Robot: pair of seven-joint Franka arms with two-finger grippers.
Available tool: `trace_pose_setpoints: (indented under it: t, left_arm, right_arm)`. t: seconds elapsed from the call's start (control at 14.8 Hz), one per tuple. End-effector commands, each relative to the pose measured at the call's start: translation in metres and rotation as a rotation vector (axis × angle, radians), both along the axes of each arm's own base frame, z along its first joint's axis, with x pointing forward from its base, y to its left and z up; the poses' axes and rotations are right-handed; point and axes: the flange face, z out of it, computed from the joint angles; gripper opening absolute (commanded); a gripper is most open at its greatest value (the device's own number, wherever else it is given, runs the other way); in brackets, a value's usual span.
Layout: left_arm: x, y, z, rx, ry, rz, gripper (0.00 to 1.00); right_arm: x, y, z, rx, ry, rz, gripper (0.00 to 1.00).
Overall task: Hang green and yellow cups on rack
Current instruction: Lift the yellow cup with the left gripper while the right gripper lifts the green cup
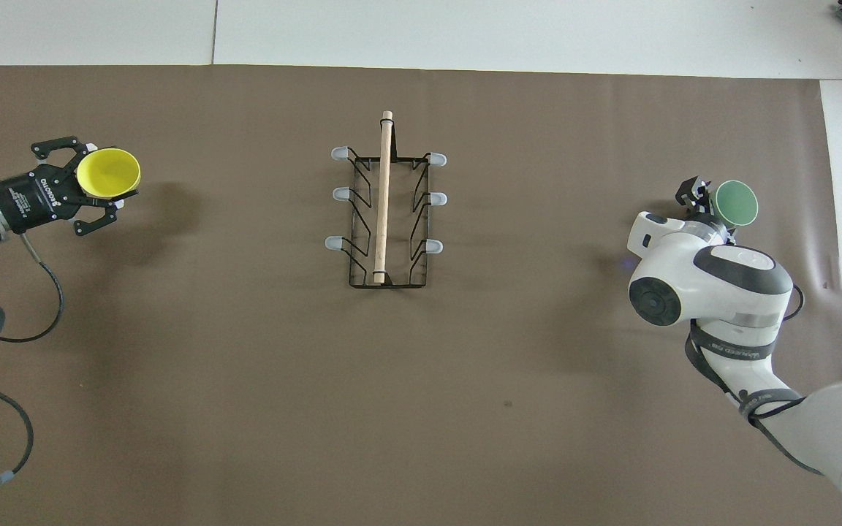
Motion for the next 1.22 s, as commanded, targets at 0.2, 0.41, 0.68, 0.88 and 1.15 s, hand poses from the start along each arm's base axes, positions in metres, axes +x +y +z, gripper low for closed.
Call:
trace_pose_setpoints:
  t: [0.2,0.41,0.68,0.88,1.15]
  left_arm:
    - [-0.009,-0.062,0.091,0.299,0.004,-0.154,0.0]
    - [-0.017,-0.117,0.136,0.426,0.062,-0.242,0.0]
    - [-0.037,-0.183,0.193,0.649,0.13,-0.272,0.0]
    - [-0.052,-0.226,0.209,0.823,0.173,-0.246,0.0]
    - [-0.075,-0.304,0.212,1.042,0.203,-0.211,0.0]
  right_arm:
    - [-0.003,-0.01,-0.007,-0.002,0.005,0.054,0.5]
    - [-0.002,-0.009,-0.007,0.001,0.003,0.055,0.01]
    - [0.002,-0.009,0.003,0.034,-0.015,0.057,0.0]
    - [0.006,0.002,0.034,0.139,-0.061,0.052,0.0]
    - [0.003,0.01,0.053,0.264,-0.075,0.12,0.0]
